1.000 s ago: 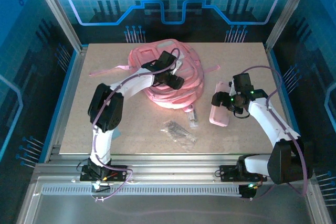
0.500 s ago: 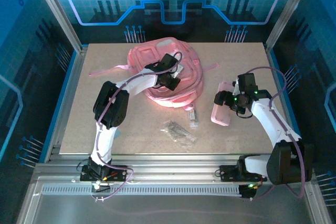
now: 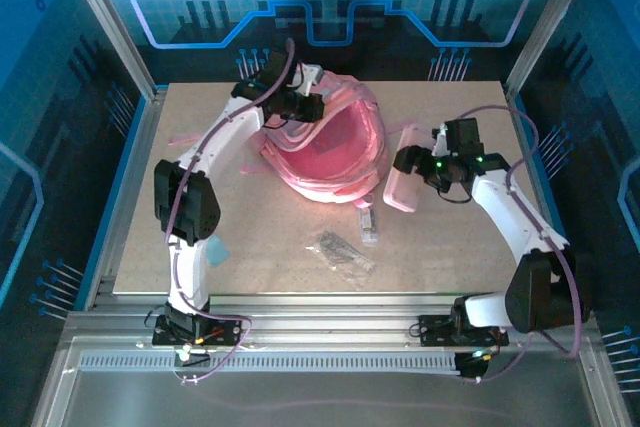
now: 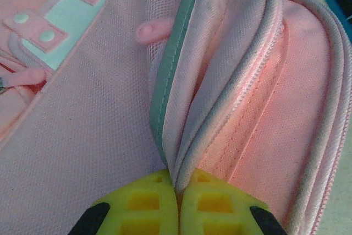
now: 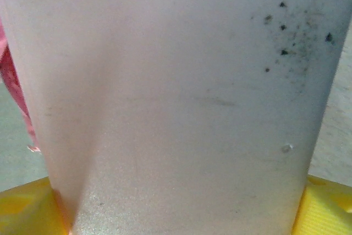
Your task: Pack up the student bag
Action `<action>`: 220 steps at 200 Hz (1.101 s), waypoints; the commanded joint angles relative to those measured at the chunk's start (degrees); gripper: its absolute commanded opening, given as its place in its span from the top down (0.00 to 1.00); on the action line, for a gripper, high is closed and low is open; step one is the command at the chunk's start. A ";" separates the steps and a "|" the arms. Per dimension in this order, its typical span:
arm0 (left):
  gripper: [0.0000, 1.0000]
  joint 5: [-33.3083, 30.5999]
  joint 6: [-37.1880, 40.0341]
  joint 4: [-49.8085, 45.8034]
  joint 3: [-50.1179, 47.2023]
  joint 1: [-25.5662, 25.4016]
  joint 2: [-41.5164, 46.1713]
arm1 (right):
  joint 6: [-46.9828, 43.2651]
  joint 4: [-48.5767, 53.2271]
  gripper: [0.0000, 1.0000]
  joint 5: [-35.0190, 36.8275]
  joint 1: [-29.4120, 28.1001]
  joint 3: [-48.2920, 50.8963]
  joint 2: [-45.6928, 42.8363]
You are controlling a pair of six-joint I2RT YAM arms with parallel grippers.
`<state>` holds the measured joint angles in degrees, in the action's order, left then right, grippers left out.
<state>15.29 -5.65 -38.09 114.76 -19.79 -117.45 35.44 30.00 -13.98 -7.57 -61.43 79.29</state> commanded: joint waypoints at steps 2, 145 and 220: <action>1.00 7.71 -5.51 0.28 4.03 0.52 2.29 | 6.24 -6.72 0.45 -3.65 -3.32 -5.39 5.82; 1.00 12.86 -9.86 4.40 3.94 1.25 1.34 | 20.98 -20.34 0.00 -9.41 -15.29 -25.16 37.11; 1.00 14.06 -10.46 4.88 2.42 1.25 3.19 | 24.89 -28.40 0.64 -7.56 -17.77 -27.29 44.88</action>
<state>24.53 -15.11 -39.59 117.38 -18.68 -117.58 58.02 5.61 -21.52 -24.36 -84.93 118.39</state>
